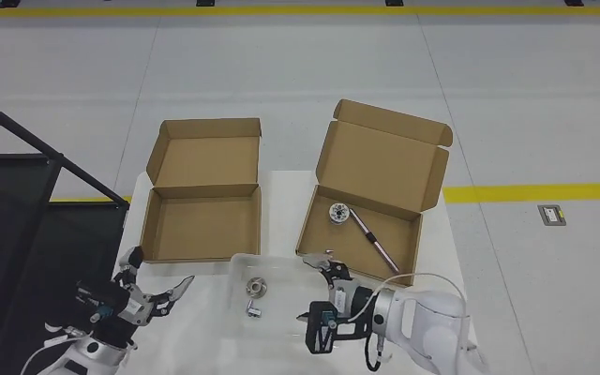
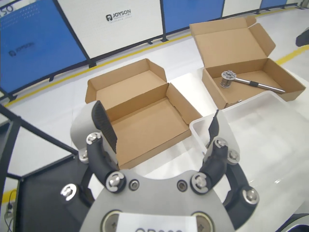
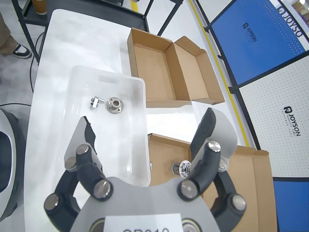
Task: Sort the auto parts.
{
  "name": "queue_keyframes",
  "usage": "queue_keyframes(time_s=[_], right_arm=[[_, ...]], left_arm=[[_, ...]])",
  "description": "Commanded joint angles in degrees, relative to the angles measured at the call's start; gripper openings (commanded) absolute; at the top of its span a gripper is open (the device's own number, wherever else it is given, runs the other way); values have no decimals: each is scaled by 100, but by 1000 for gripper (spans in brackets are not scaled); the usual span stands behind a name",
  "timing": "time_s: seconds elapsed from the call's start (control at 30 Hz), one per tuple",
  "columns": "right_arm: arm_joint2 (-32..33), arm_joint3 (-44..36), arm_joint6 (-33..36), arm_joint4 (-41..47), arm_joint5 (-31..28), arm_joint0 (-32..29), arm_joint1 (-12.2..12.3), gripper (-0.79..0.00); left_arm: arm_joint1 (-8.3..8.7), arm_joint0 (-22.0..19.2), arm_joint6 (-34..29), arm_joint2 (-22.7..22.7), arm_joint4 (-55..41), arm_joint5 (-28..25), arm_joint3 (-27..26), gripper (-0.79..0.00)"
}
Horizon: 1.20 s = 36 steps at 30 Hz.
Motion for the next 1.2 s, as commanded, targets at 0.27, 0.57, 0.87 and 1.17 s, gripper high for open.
queue_keyframes(time_s=[0.27,0.57,0.87,1.17], right_arm=[[8,11,10,-24,-125,3,13,0],[12,-47,-51,15,-37,-6,13,0],[249,-763,-522,-206,32,-179,144,0],[443,-1219,-433,-441,-349,-663,353,0]], left_arm=[[5,-28,-47,17,-56,-96,-4,0],[5,-28,-47,17,-56,-96,-4,0],[204,-870,-17,220,1468,-1687,-58,0],[541,-2178,275,1279,2694,-3046,526,0]])
